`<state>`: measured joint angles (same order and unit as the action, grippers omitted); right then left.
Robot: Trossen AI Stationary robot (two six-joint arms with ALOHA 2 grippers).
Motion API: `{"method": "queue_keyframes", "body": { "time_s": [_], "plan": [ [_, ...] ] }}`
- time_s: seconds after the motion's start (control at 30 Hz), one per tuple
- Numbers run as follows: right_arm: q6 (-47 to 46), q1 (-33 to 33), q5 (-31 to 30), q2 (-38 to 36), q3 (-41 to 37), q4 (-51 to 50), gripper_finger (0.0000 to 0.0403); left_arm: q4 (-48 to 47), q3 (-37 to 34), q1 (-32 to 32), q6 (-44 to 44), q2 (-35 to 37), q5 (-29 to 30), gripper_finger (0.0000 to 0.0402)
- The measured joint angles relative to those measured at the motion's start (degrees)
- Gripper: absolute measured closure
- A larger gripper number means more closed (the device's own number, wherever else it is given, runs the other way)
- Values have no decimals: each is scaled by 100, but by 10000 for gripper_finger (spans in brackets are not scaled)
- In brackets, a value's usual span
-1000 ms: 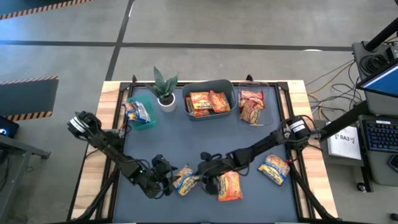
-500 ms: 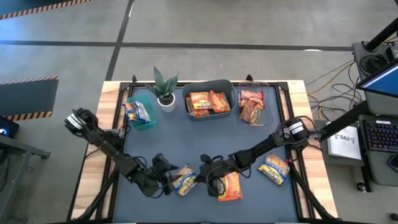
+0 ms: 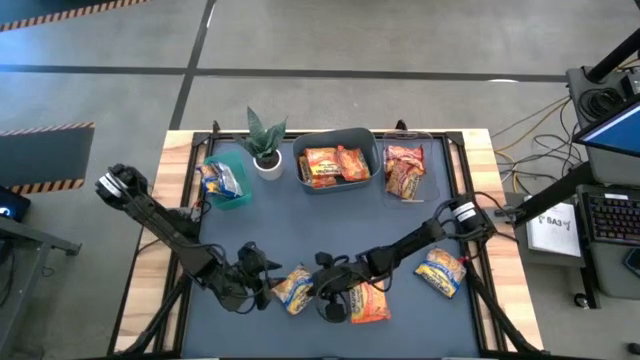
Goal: Sort Maruchan noodles
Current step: Put the blue noodle pack into the green bin
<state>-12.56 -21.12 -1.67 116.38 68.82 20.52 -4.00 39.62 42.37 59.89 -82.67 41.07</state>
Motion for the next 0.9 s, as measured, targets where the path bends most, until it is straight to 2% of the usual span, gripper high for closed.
{"method": "queue_keyframes", "body": {
  "time_s": [0.37, 0.53, 0.9],
  "plan": [
    [-35, 0, -5, -16, -140, 7, 394, -48, 0, -20, 883, -482, -316, 219],
    [-41, 1, -6, -20, -184, 4, 394, -113, -2, -40, 1552, -573, -508, 216],
    [162, -2, -202, 51, -313, 36, 394, -195, -139, -184, 2790, -614, -750, 150]
  ]
}}
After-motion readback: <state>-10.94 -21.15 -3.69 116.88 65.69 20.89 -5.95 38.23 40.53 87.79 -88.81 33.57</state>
